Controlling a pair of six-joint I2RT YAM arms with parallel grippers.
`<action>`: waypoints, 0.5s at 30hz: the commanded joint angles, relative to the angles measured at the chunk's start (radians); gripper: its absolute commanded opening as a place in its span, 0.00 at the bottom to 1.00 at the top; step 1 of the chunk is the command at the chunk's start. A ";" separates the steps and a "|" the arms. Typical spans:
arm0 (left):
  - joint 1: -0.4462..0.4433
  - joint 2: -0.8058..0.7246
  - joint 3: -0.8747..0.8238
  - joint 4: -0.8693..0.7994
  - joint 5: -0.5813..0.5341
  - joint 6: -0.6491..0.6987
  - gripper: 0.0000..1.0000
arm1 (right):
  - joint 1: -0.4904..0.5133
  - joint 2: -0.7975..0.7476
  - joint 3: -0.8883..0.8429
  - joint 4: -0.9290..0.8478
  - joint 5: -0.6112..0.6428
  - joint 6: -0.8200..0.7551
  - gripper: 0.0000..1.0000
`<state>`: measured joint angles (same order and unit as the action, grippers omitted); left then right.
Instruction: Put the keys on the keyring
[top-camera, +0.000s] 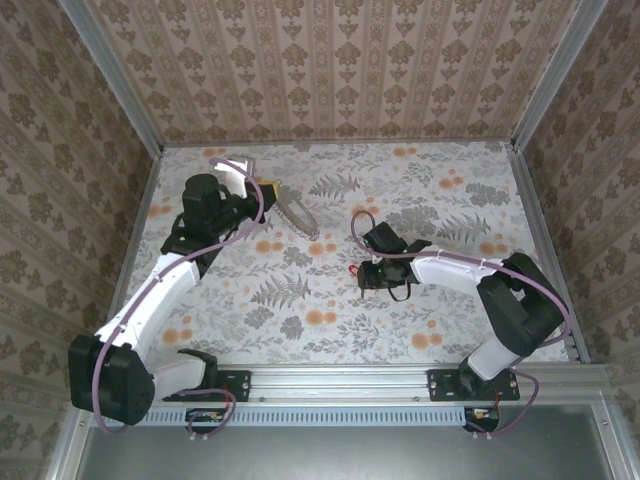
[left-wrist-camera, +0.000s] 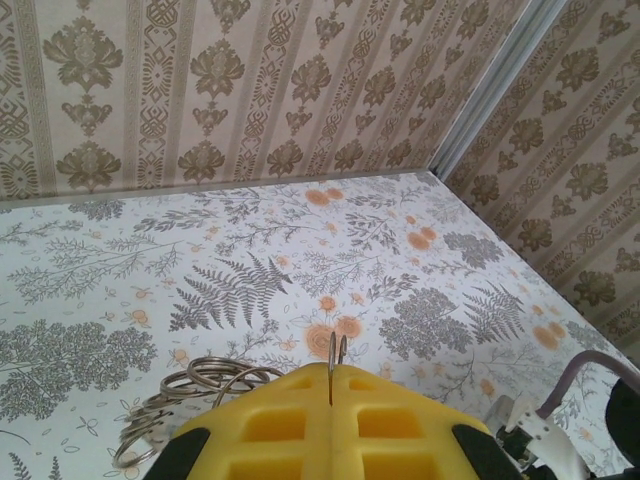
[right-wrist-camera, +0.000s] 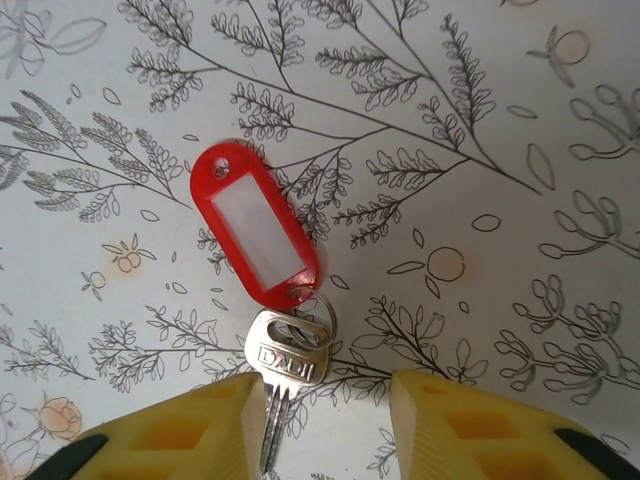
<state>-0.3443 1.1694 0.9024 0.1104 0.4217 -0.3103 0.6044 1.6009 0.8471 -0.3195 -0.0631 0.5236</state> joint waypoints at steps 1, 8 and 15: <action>-0.008 -0.011 -0.001 0.057 0.007 0.004 0.00 | -0.006 0.037 -0.010 0.044 -0.028 0.036 0.36; -0.013 -0.010 -0.005 0.056 0.003 0.008 0.00 | -0.010 0.085 0.008 0.071 -0.038 0.040 0.32; -0.015 -0.007 -0.008 0.057 0.003 0.008 0.00 | -0.012 0.087 0.016 0.087 -0.053 0.041 0.28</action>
<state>-0.3485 1.1694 0.9024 0.1165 0.4213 -0.3099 0.5926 1.6508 0.8509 -0.2863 -0.0872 0.5545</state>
